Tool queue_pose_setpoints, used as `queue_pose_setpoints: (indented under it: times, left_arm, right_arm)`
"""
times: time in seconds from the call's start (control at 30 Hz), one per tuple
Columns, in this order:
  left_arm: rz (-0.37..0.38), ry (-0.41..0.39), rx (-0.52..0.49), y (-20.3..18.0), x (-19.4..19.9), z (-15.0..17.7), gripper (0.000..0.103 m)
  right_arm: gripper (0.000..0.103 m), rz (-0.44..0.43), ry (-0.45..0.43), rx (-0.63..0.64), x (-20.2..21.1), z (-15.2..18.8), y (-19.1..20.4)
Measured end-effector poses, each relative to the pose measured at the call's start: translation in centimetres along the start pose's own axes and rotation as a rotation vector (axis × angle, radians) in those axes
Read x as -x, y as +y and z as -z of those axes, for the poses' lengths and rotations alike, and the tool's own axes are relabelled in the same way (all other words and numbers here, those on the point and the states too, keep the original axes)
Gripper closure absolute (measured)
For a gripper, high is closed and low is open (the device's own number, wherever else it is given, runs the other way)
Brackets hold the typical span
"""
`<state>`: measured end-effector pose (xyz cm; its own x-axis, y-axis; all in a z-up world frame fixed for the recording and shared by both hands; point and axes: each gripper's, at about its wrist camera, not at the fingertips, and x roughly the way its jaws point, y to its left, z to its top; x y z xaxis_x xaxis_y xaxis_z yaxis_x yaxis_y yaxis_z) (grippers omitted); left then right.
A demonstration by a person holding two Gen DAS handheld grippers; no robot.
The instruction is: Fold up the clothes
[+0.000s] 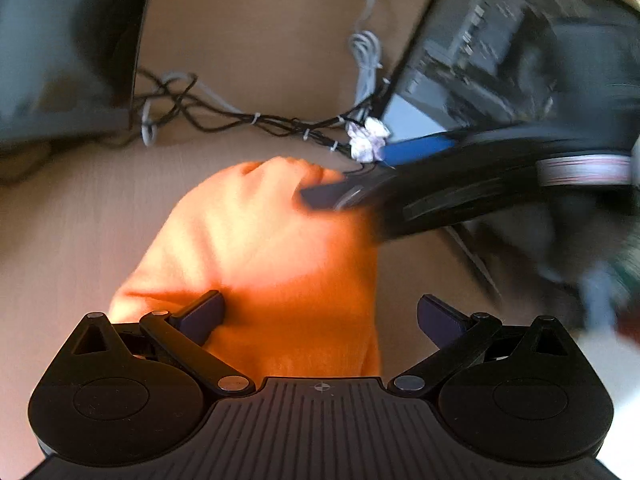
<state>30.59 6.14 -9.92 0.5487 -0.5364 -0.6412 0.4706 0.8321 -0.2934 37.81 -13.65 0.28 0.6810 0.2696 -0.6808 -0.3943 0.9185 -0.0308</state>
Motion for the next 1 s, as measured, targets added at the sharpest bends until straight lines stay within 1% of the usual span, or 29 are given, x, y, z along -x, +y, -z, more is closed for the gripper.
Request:
queue_pose_setpoints:
  times: [0.03, 0.07, 0.13, 0.17, 0.2, 0.23, 0.3, 0.33, 0.37, 0.5, 0.53, 0.6, 0.67, 0.73, 0.8, 0.83, 0.9, 0.93, 1.0]
  left_arm:
    - [0.002, -0.002, -0.011, -0.2, 1.2, 0.2, 0.000]
    - [0.013, -0.017, 0.001, -0.2, 3.0, 0.4, 0.000]
    - [-0.015, -0.064, 0.061, 0.3, 6.6, 1.1, 0.000]
    - [-0.037, -0.075, 0.111, 0.8, 8.1, 1.5, 0.000]
    - [-0.039, -0.062, 0.191, 1.6, 8.8, 1.9, 0.000]
    - [-0.024, -0.038, 0.282, 2.6, 9.1, 2.4, 0.000]
    - [0.052, 0.032, 0.482, 4.6, 8.5, 3.4, 0.000]
    - [0.093, 0.058, 0.564, 5.4, 7.9, 3.8, 0.000]
    - [0.116, 0.069, 0.612, 5.9, 7.2, 4.0, 0.000]
    - [0.162, 0.091, 0.742, 7.5, 4.4, 3.8, 0.000]
    - [0.155, 0.082, 0.745, 8.0, 3.9, 3.4, 0.001]
    - [0.114, 0.044, 0.708, 9.1, 3.5, 2.1, 0.001]
    - [0.075, 0.010, 0.666, 10.7, 3.1, 0.2, 0.004]
    - [0.087, 0.005, 0.653, 12.3, 2.8, -1.6, 0.005]
    - [0.099, -0.017, 0.641, 13.5, 3.2, -2.8, 0.007]
    - [0.095, -0.034, 0.625, 13.7, 3.7, -3.1, 0.007]
    - [0.092, -0.055, 0.577, 13.8, 4.7, -3.2, 0.007]
    - [0.096, -0.054, 0.557, 13.8, 5.0, -3.2, 0.007]
    - [0.097, -0.014, 0.525, 13.6, 4.4, -2.8, 0.007]
  right_arm:
    - [0.000, 0.036, 0.061, 0.043, -1.8, 0.3, 0.2]
    - [0.000, 0.047, 0.088, 0.055, -2.6, 1.0, 0.0]
    - [0.000, 0.058, 0.084, 0.004, -2.5, 2.5, -0.5]
    - [0.000, 0.066, 0.076, -0.025, -2.2, 3.1, -0.8]
    - [0.000, 0.079, 0.070, -0.045, -1.8, 3.7, -0.8]
    - [0.000, 0.095, 0.065, -0.057, -1.5, 4.3, -0.6]
    - [0.000, 0.125, 0.060, -0.080, -0.9, 5.4, -0.3]
    - [0.000, 0.134, 0.059, -0.092, -0.5, 5.8, 0.0]
    - [0.000, 0.132, 0.061, -0.099, -0.3, 6.1, 0.2]
    - [0.000, 0.112, 0.066, -0.111, 0.0, 6.8, 1.2]
    - [0.000, 0.109, 0.070, -0.127, 0.1, 7.0, 1.2]
    - [0.000, 0.102, 0.080, -0.163, 0.3, 7.3, 1.1]
    - [0.000, 0.085, 0.096, -0.211, 0.3, 7.6, 1.0]
    - [0.000, 0.038, 0.108, -0.228, 0.1, 7.6, 1.6]
    - [0.000, 0.022, 0.098, -0.204, -0.1, 7.4, 2.2]
    - [0.000, 0.018, 0.091, -0.193, -0.2, 7.4, 2.4]
    - [0.000, 0.005, 0.085, -0.224, -0.2, 7.4, 1.9]
    - [0.001, -0.002, 0.080, -0.246, -0.1, 7.4, 1.6]
    - [0.012, -0.035, 0.060, -0.288, 0.7, 7.3, 1.0]
